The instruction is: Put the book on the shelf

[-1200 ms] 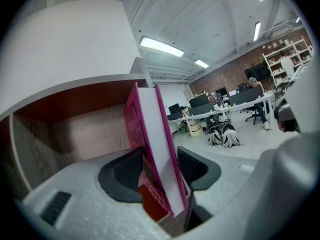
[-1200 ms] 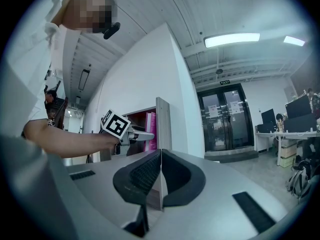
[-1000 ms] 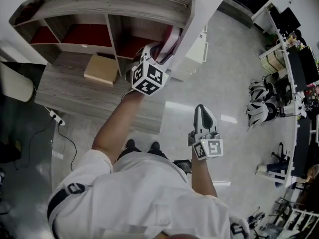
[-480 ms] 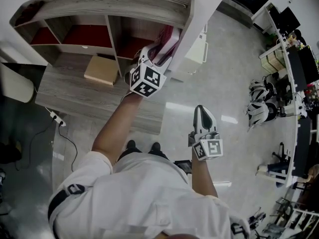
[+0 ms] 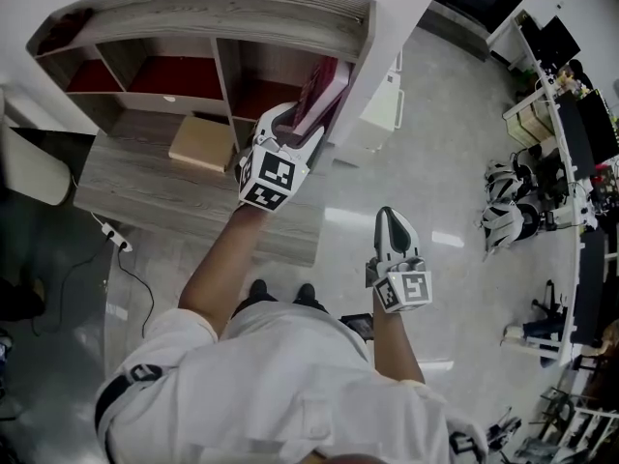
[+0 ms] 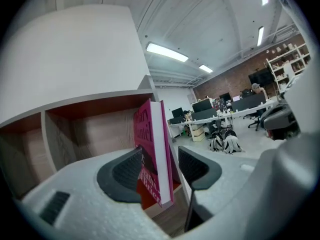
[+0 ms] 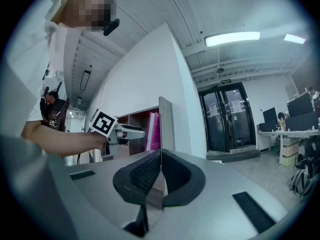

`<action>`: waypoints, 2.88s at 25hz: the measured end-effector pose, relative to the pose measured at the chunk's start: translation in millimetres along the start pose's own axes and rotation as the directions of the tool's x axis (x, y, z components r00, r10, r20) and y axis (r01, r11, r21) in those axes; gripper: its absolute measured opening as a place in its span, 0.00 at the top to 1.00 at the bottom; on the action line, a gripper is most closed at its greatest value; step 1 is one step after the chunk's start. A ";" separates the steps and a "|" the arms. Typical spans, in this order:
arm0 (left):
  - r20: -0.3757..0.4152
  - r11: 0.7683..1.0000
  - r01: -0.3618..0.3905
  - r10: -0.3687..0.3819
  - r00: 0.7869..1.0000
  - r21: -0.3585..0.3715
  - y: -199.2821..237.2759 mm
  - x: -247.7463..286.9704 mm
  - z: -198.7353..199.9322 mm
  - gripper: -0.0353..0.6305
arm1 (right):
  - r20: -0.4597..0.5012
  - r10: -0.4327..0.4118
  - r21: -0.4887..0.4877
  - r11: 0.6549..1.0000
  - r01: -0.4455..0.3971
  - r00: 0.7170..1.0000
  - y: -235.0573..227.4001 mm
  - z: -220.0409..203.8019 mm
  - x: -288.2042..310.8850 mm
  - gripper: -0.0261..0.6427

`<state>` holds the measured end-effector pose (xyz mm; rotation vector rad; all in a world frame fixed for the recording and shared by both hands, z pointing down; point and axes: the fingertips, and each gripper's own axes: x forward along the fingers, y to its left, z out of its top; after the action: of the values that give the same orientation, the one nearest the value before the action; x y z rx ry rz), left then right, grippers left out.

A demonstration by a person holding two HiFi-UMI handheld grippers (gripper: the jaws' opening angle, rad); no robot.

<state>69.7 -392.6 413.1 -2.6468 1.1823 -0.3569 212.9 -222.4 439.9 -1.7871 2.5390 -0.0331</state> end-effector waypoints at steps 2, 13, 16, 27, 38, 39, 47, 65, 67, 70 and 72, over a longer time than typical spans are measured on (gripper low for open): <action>0.015 1.000 0.003 -0.002 1.000 -0.021 -1.7 -12.2 1.7 0.59 | 0.007 0.008 -0.006 1.000 -0.008 1.000 3.9 2.3 -0.7 0.94; 0.104 0.990 0.047 -0.033 0.994 -0.133 -28.4 -87.8 21.9 0.72 | 0.055 0.040 -0.015 0.999 -0.039 0.998 18.7 16.8 -6.1 0.94; 0.115 0.984 0.045 -0.025 0.993 -0.172 -33.9 -107.3 25.1 0.74 | 0.071 0.044 -0.018 0.999 -0.043 0.997 20.5 26.0 -8.9 0.94; 0.118 0.972 0.017 0.011 0.993 -0.235 -54.6 -165.5 7.1 0.86 | 0.079 0.074 -0.033 0.997 -0.072 0.994 31.3 37.3 -33.2 0.94; 0.134 0.940 -0.016 0.066 0.989 -0.341 -74.9 -211.2 -23.6 0.90 | 0.052 0.146 -0.015 0.989 -0.145 0.988 56.0 27.2 -51.0 0.94; 0.130 0.938 -0.018 0.067 0.989 -0.345 -77.9 -213.6 -27.3 0.90 | 0.046 0.150 -0.011 0.989 -0.150 0.988 56.7 24.1 -51.9 0.94; 0.093 0.915 -0.105 0.153 0.984 -0.390 -78.8 -229.3 -54.0 0.91 | 0.036 0.147 -0.001 0.989 -0.147 0.988 56.0 15.6 -48.3 0.94; 0.127 0.885 -0.051 0.123 0.984 -0.462 -83.1 -196.0 -63.4 0.91 | 0.046 0.124 0.000 0.992 -0.124 0.991 31.3 7.9 -37.3 0.94; 0.133 0.885 -0.033 0.107 0.985 -0.464 -85.3 -189.3 -62.7 0.91 | 0.049 0.124 -0.003 0.992 -0.124 0.991 28.9 7.7 -35.7 0.94; 0.146 0.888 -0.009 0.086 0.986 -0.460 -87.6 -179.6 -60.3 0.91 | 0.050 0.123 -0.005 0.992 -0.122 0.991 23.6 6.7 -32.5 0.94; 0.149 0.888 0.000 0.077 0.986 -0.460 -87.0 -174.1 -60.4 0.91 | 0.049 0.117 -0.001 0.993 -0.117 0.992 19.4 4.8 -29.5 0.94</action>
<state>-0.8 -211.2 473.4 -2.9616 1.4048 0.1744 204.8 -188.1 434.9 -1.6142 2.6034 0.0114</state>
